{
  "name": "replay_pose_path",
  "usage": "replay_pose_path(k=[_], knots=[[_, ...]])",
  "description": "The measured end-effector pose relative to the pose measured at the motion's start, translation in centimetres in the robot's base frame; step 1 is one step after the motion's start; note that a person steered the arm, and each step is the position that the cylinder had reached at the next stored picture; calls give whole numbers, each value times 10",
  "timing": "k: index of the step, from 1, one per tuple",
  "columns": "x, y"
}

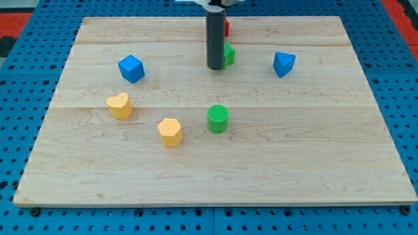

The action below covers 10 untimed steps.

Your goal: Push the red green circle towards red star

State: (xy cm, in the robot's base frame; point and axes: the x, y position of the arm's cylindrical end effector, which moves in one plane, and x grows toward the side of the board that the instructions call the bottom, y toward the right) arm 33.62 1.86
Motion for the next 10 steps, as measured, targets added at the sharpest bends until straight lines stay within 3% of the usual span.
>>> replay_pose_path(k=[3,4,6,8,9,10], knots=[[-50,57],[-5,65],[142,55],[144,-54],[156,-75],[131,-109]])
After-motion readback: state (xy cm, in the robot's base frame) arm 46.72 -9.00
